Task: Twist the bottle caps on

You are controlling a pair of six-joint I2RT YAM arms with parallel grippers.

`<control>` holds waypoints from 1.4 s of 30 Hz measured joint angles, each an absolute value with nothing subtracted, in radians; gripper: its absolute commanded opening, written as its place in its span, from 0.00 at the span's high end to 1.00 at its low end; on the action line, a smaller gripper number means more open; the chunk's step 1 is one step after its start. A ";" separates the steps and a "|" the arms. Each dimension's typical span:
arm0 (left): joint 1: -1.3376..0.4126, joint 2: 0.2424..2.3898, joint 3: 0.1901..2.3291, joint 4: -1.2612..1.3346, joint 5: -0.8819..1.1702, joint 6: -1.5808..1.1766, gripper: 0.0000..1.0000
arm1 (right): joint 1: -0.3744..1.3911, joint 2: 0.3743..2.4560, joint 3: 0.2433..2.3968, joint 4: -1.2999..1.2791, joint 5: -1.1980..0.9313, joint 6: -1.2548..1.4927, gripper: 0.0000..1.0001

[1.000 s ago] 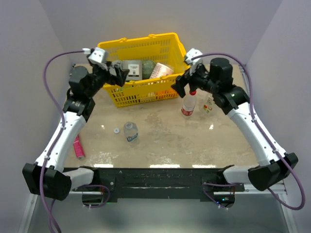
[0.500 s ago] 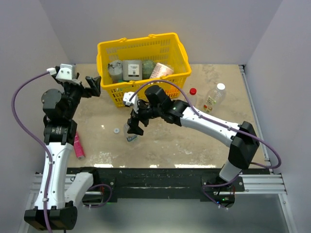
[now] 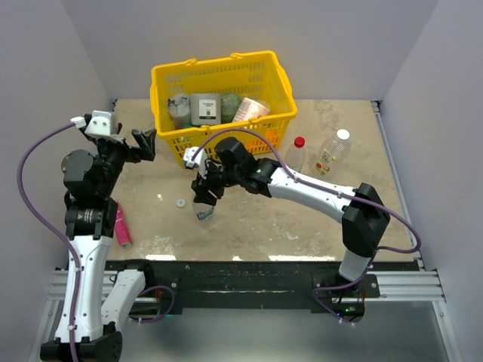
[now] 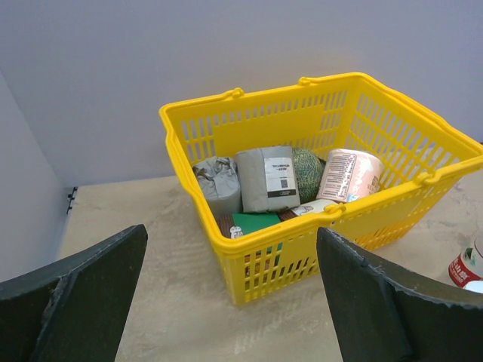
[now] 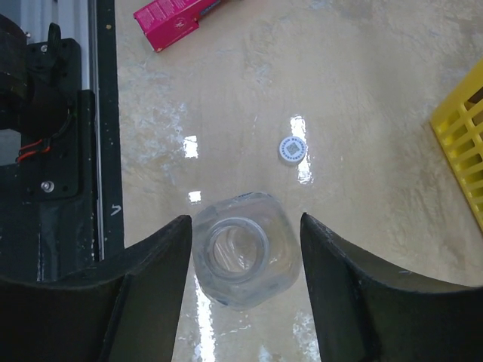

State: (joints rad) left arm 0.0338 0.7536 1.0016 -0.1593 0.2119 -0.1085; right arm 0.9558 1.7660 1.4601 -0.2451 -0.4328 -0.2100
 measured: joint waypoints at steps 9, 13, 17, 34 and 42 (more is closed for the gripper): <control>0.039 0.777 0.941 -0.145 0.365 -0.081 0.00 | 0.950 1.756 1.454 -0.225 -0.409 -0.203 1.00; 0.039 0.775 0.853 -0.155 0.527 0.024 0.00 | 0.909 1.713 1.485 -0.331 -0.437 -0.210 1.00; 0.039 0.773 0.787 -0.217 0.699 0.185 0.00 | 0.818 1.674 1.613 -0.468 -0.480 -0.252 1.00; -0.215 0.920 0.590 0.180 0.854 0.105 0.00 | 0.762 1.666 1.954 -0.644 -0.675 -0.300 1.00; -0.298 1.012 0.590 0.336 0.861 0.040 0.00 | 0.754 1.669 1.945 -0.625 -0.733 -0.241 1.00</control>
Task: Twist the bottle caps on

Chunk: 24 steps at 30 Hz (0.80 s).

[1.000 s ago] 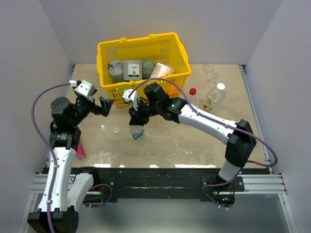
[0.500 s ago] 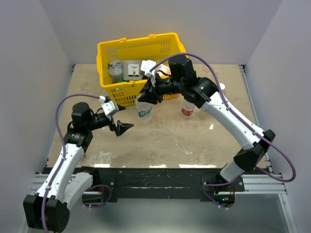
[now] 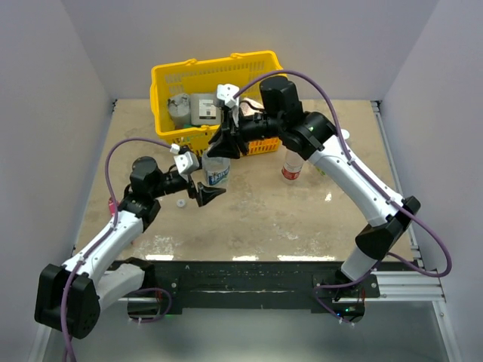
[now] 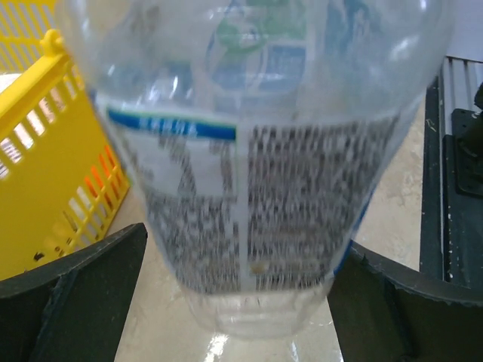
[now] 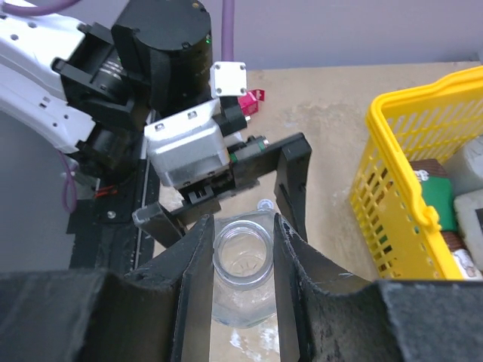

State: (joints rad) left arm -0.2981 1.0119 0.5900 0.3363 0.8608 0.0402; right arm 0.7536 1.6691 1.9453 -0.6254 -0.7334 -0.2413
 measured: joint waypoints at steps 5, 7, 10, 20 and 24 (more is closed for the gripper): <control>-0.347 1.040 0.590 0.381 0.880 0.021 0.02 | 0.759 1.677 1.937 -0.600 -0.769 -0.186 1.00; -0.355 1.050 0.591 0.388 0.884 0.010 0.05 | 0.760 1.683 1.937 -0.586 -0.780 -0.168 1.00; -0.356 1.063 0.591 0.389 0.886 0.000 0.12 | 0.760 1.691 1.932 -0.562 -0.785 -0.145 1.00; -0.354 1.059 0.602 0.333 0.866 -0.022 0.75 | 0.757 1.692 1.929 -0.564 -0.720 -0.146 0.36; -0.309 1.000 0.622 0.205 0.791 -0.019 0.98 | 0.739 1.689 1.954 -0.563 -0.590 -0.175 0.35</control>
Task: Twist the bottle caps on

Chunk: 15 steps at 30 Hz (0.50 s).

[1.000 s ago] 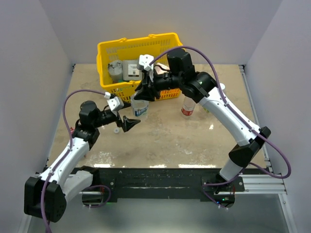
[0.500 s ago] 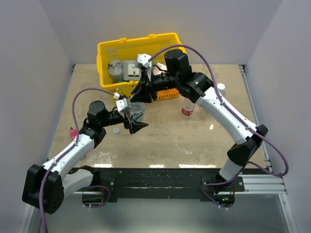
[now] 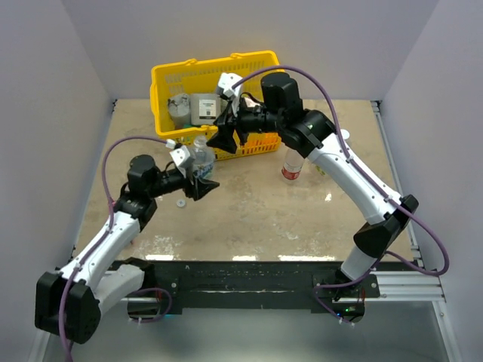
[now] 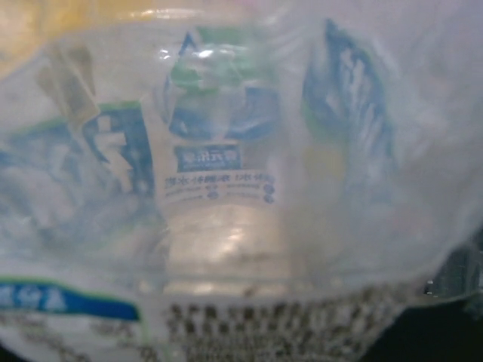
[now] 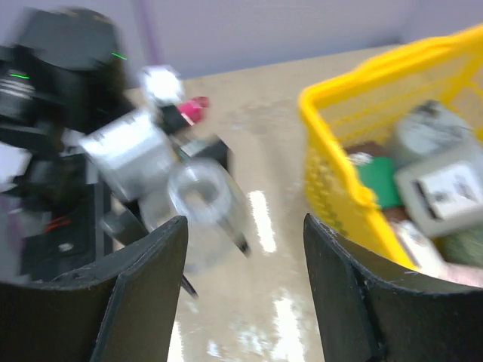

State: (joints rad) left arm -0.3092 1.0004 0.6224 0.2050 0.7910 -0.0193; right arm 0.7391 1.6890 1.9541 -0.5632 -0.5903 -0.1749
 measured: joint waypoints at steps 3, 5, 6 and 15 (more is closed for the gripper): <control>-0.164 0.915 0.638 0.108 0.714 -0.051 1.00 | 0.720 1.682 1.954 -0.542 -0.472 -0.204 0.38; -0.078 0.867 0.676 0.046 0.633 -0.070 1.00 | 0.715 1.682 1.938 -0.519 -0.428 -0.220 0.38; -0.026 0.849 0.706 0.015 0.583 -0.072 1.00 | 0.717 1.682 1.924 -0.510 -0.412 -0.228 0.38; 0.027 0.749 0.960 -0.039 0.146 -0.146 1.00 | 0.925 1.890 1.785 -0.437 -0.379 -0.251 0.40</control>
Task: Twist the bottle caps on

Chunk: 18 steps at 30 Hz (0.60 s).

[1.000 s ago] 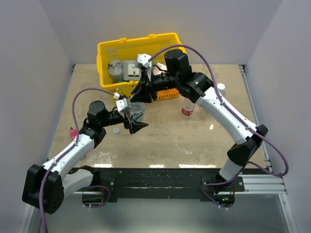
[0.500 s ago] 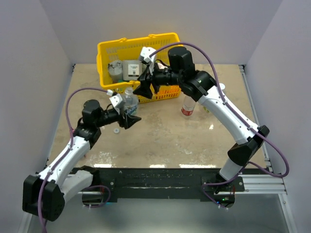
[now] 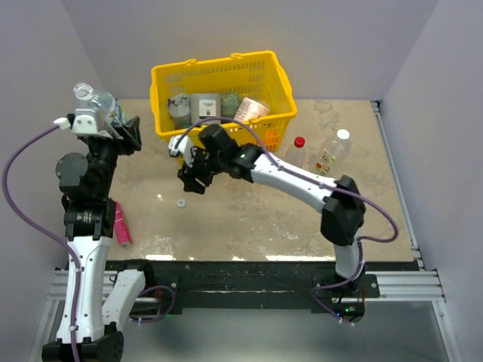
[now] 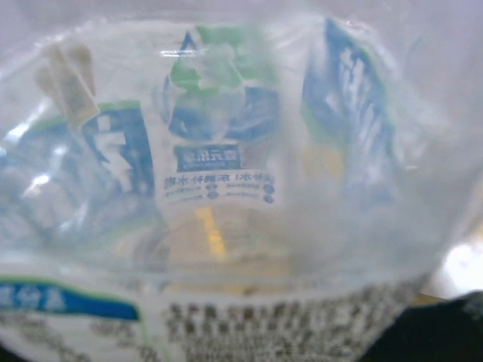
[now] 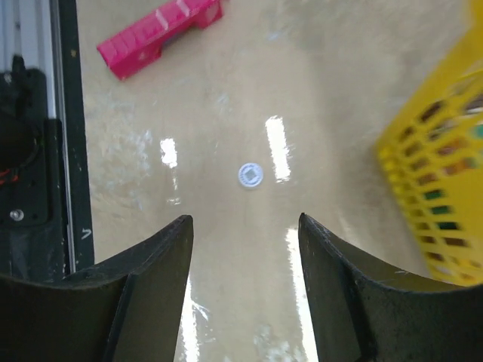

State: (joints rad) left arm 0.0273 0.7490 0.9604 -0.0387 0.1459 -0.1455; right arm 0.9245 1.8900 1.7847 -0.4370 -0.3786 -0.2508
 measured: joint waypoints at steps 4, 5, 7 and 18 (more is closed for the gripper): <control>0.070 0.770 1.046 -0.041 0.104 -0.184 1.00 | 0.958 2.063 1.786 -0.418 -0.372 -0.260 0.40; 0.072 0.774 1.055 -0.041 0.102 -0.190 1.00 | 0.960 2.102 1.789 -0.420 -0.368 -0.268 0.40; 0.072 0.781 1.070 -0.044 0.101 -0.196 1.00 | 0.964 2.178 1.817 -0.424 -0.356 -0.295 0.39; 0.091 0.756 1.069 -0.101 0.128 -0.208 1.00 | 0.971 2.362 1.975 -0.425 -0.313 -0.410 0.34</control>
